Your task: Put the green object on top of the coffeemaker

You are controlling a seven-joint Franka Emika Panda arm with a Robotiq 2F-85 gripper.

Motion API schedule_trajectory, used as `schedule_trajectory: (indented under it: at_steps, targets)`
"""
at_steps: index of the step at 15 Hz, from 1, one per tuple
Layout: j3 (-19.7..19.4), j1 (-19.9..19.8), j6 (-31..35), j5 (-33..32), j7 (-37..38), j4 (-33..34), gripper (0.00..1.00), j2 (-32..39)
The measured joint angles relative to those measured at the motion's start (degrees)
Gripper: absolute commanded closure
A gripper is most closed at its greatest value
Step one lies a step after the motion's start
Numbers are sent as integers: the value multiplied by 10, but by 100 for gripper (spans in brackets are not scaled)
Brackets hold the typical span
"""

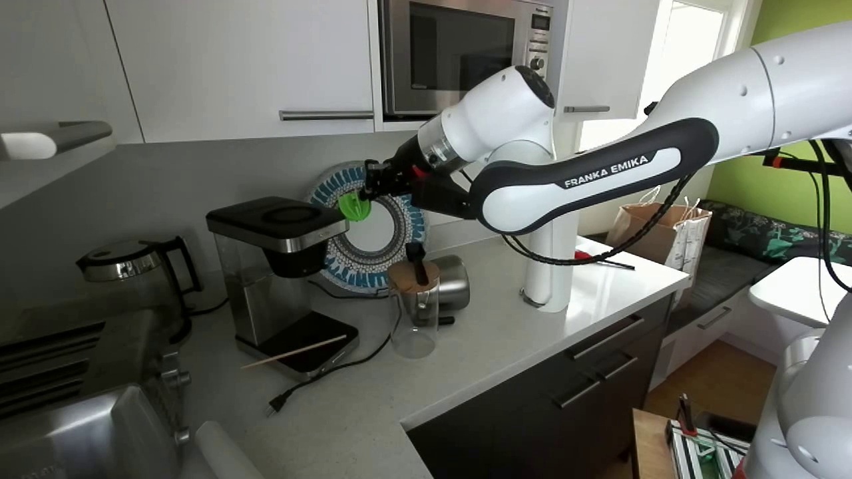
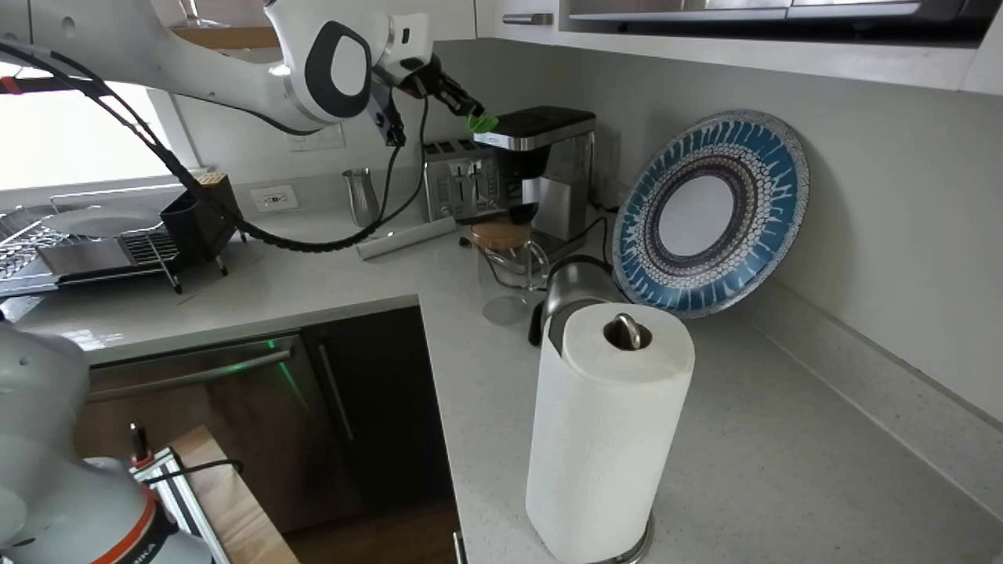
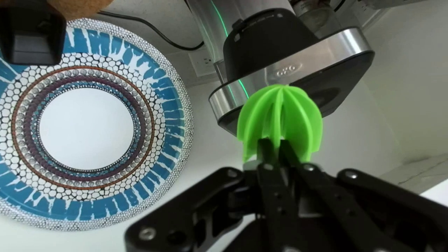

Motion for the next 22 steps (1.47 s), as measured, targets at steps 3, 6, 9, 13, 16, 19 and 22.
schedule_trajectory:
  at_steps: [3,6,9,13,16,19,22]
  targets:
    - [21,-50,92,-104,68,7,98,12]
    - [65,-129,152,-213,133,39,98,31]
    - [106,-182,156,-277,168,83,98,53]
    - [144,-198,149,-351,198,131,98,91]
    - [158,-186,123,-386,228,152,93,123]
    - [160,-177,118,-387,233,160,98,143]
    - [152,-177,118,-389,239,169,98,143]
